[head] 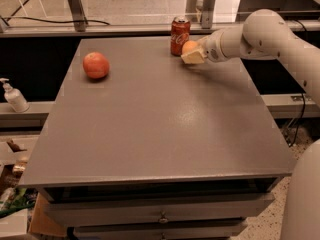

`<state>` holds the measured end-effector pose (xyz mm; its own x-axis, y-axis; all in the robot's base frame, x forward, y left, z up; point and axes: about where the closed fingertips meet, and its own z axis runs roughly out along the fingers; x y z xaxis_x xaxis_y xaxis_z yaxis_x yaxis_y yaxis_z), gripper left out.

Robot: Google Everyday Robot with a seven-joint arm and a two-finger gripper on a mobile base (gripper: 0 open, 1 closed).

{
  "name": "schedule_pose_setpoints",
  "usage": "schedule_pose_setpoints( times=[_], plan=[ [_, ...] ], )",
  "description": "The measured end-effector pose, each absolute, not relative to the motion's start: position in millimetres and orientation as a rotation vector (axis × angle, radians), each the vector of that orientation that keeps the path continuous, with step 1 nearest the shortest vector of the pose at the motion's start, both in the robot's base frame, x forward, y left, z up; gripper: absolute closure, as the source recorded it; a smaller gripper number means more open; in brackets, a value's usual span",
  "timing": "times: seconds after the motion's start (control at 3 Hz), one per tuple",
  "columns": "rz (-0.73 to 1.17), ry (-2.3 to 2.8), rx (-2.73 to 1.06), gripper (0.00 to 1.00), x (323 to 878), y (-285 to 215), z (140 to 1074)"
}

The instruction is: Move orange near coke can

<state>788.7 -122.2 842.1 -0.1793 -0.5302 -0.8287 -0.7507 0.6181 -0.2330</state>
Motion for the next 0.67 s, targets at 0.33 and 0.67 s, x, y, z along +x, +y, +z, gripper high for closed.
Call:
schedule_pose_setpoints(
  times=[0.33, 0.67],
  plan=[
    [0.29, 1.856, -1.029, 0.6, 790.5, -118.8, 839.6],
    [0.297, 1.859, -1.03, 0.36, 791.5, -116.8, 837.9]
  ],
)
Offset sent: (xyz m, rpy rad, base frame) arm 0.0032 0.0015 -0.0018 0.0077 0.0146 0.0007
